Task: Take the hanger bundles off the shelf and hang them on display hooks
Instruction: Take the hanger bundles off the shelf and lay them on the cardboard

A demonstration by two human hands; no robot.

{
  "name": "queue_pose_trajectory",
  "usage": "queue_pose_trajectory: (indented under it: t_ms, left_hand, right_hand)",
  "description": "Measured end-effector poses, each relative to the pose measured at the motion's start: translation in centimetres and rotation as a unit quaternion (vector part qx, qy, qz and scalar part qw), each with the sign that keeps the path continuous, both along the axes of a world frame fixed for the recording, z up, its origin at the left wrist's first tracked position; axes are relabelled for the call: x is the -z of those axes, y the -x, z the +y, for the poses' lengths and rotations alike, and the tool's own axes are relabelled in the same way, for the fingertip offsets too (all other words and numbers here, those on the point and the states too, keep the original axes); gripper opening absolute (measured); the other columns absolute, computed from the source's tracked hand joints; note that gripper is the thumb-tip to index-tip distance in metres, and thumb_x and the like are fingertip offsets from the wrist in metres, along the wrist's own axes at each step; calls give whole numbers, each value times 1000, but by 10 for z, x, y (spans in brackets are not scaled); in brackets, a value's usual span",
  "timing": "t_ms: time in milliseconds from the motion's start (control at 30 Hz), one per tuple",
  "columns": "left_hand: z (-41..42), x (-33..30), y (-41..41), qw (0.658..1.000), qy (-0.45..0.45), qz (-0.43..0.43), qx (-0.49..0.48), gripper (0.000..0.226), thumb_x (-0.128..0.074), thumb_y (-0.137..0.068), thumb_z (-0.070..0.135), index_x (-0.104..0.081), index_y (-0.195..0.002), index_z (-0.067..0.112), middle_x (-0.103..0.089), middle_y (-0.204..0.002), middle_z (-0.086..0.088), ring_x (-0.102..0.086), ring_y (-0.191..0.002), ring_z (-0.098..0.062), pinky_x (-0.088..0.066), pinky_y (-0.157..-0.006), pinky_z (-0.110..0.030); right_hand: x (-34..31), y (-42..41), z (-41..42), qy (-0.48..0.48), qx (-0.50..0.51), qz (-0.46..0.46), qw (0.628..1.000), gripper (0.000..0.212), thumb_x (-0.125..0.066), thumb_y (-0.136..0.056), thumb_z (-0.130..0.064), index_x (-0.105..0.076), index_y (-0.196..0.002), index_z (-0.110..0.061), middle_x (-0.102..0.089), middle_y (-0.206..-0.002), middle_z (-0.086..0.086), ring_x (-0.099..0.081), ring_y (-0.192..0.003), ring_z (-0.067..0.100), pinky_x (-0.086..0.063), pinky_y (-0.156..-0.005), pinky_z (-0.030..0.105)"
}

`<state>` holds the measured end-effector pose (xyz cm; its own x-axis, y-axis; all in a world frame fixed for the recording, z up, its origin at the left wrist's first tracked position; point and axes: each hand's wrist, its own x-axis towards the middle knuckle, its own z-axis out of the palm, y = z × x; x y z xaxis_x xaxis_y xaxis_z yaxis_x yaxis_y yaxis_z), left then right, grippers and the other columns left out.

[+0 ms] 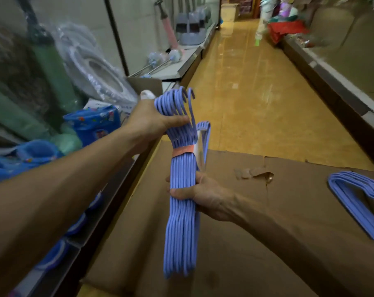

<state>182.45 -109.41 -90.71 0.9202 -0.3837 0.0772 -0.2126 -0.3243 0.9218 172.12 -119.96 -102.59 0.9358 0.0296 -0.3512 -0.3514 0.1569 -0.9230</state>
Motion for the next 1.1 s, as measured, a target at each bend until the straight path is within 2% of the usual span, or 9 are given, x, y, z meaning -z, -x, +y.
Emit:
queue_pose_trajectory:
  t_ms: [100, 167, 233, 300, 433, 567, 733, 900, 1100]
  left_hand:
    - [23, 18, -14, 998, -63, -20, -13, 49, -88, -72, 20, -66, -114, 11, -72, -102, -1, -71, -90, -14, -60, -80, -36]
    - [39, 24, -22, 982, -155, -109, -5, 75, -87, -72, 23, -47, -136, 16, -58, -116, 9, -59, -103, -7, -50, -77, -20]
    - [52, 29, -31, 943, -252, -213, 44, 80, -82, -77, 21, -39, -144, 24, -53, -130, 4, -53, -116, -12, -40, -82, -15]
    - [63, 37, -43, 914, -305, -257, 71, 75, -79, -79, 22, -43, -145, 27, -53, -138, -3, -50, -126, -21, -37, -93, -25]
    - [80, 56, -63, 898, -349, -259, 67, 70, -79, -79, 19, -48, -142, 24, -56, -134, -7, -49, -125, -25, -39, -98, -35]
    - [95, 63, -74, 891, -372, -256, 53, 64, -81, -76, 18, -54, -134, 23, -60, -125, -8, -54, -117, -27, -44, -91, -39]
    - [109, 65, -86, 886, -393, -244, 25, 56, -78, -77, 21, -55, -128, 23, -60, -120, -9, -54, -113, -32, -47, -92, -51]
    - [107, 66, -92, 872, -435, -224, -2, 55, -69, -82, 9, -48, -132, 16, -51, -126, -15, -49, -117, -36, -45, -93, -49]
    - [109, 72, -93, 872, -454, -180, -10, 60, -59, -84, 0, -41, -140, 14, -43, -134, -18, -47, -123, -39, -44, -100, -47]
  right_hand:
    - [33, -13, 19, 29, 11, -4, 1000, 24, -75, -84, -2, -69, -103, -15, -70, -96, 2, -68, -91, 20, -57, -79, 37]
    - [51, -23, 28, 60, 11, 0, 998, 25, -77, -83, -5, -69, -105, -13, -71, -100, 6, -69, -94, 24, -58, -86, 42]
    - [66, -32, 36, 89, 12, 12, 996, 32, -81, -81, -9, -69, -111, -10, -71, -108, 9, -69, -100, 27, -57, -92, 49]
    - [80, -40, 45, 101, 13, 24, 995, 34, -83, -79, -14, -69, -110, -12, -71, -111, 10, -68, -103, 29, -56, -92, 51]
    - [99, -53, 66, 116, -1, 34, 993, 21, -82, -81, -16, -68, -96, -20, -71, -112, 12, -68, -105, 30, -57, -91, 47]
    - [112, -66, 88, 120, -15, 26, 992, 28, -80, -83, -18, -69, -108, -15, -69, -117, 12, -65, -109, 31, -55, -94, 48]
    - [118, -86, 104, 122, -19, 24, 992, 26, -81, -82, -20, -66, -103, -17, -68, -114, 11, -64, -109, 30, -55, -94, 50]
    - [120, -96, 117, 123, -35, 29, 991, 47, -85, -74, -30, -65, -113, -12, -68, -112, 10, -65, -105, 30, -56, -93, 50]
    - [117, -97, 117, 172, -78, 14, 982, 46, -83, -79, -33, -58, -112, -15, -65, -117, 7, -62, -109, 26, -54, -94, 42]
